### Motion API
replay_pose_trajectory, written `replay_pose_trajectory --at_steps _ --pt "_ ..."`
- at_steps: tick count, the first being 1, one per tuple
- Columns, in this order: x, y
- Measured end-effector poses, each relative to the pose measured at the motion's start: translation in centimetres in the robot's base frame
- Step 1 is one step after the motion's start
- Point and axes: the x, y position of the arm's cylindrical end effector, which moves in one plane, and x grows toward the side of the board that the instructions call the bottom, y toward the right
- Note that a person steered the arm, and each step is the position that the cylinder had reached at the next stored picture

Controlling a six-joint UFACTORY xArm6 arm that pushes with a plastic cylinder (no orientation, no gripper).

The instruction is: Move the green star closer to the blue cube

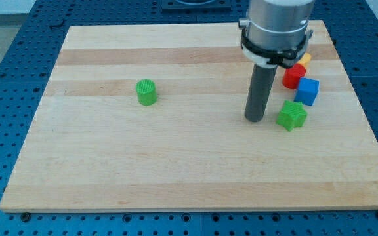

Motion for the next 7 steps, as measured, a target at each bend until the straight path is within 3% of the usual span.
replay_pose_trajectory --at_steps 1,4,7 --pt "2.1 0.1" --pt "0.6 5.3" --pt "1.7 5.8"
